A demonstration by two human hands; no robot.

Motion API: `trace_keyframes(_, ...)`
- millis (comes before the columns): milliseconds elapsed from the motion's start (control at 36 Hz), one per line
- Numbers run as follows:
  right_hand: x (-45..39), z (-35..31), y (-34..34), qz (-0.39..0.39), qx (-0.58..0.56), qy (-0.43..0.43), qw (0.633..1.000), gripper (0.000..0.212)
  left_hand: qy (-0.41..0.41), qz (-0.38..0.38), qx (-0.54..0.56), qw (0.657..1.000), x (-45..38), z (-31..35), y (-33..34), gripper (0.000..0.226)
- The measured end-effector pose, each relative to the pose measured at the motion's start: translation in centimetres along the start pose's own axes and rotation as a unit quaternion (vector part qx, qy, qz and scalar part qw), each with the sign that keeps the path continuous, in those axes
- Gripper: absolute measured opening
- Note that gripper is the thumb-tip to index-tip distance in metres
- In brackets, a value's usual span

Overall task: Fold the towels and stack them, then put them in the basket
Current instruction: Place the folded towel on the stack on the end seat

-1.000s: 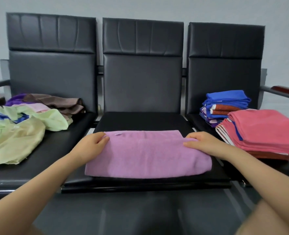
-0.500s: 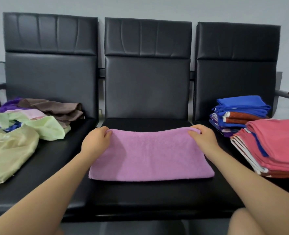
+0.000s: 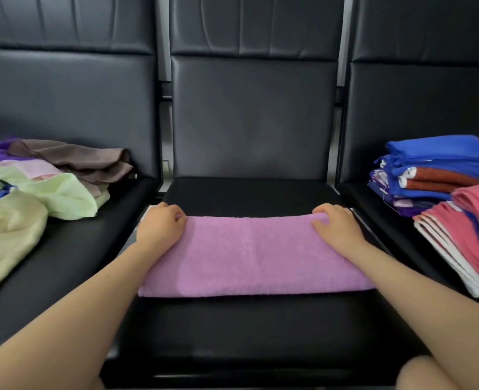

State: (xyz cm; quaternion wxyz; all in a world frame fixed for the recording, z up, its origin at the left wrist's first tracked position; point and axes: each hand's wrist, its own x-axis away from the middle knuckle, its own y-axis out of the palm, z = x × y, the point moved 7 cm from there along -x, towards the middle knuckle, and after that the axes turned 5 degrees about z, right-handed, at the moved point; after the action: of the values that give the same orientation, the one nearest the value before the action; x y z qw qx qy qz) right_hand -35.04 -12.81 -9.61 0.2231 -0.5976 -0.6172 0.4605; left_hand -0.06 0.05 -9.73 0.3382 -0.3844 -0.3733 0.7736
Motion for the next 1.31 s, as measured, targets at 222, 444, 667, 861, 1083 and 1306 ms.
trace_keyframes(222,1.1,1.7,-1.3,0.024,-0.009,0.083,0.996,0.047,-0.059,-0.014,0.041,0.997,1.3,-0.1,-1.1,0.033)
trace_keyframes(444,3.2,1.0,-2.2,-0.082,0.035,0.098,0.991,0.043,-0.148,-0.107,0.097,0.978,3.3,-0.3,-1.6,0.034)
trace_keyframes(667,5.6,1.1,-3.2,-0.129,-0.255,0.159,0.945,0.016,-0.088,-0.111,0.125,0.982,5.2,1.6,-2.0,0.058)
trace_keyframes(861,6.3,1.7,-3.8,-0.034,-0.449,0.307,0.838,0.027,-0.092,-0.100,0.136,0.981,5.2,2.1,-1.6,0.051)
trace_keyframes(1083,6.5,-4.4,-2.3,-0.032,-0.498,0.285,0.818,0.038,-0.099,-0.030,0.136,0.985,4.5,1.0,-3.3,0.040)
trace_keyframes(1306,7.0,-11.5,0.2,-0.149,-0.569,0.186,0.787,0.023,-0.081,-0.002,0.218,0.973,4.7,2.6,-4.2,0.028)
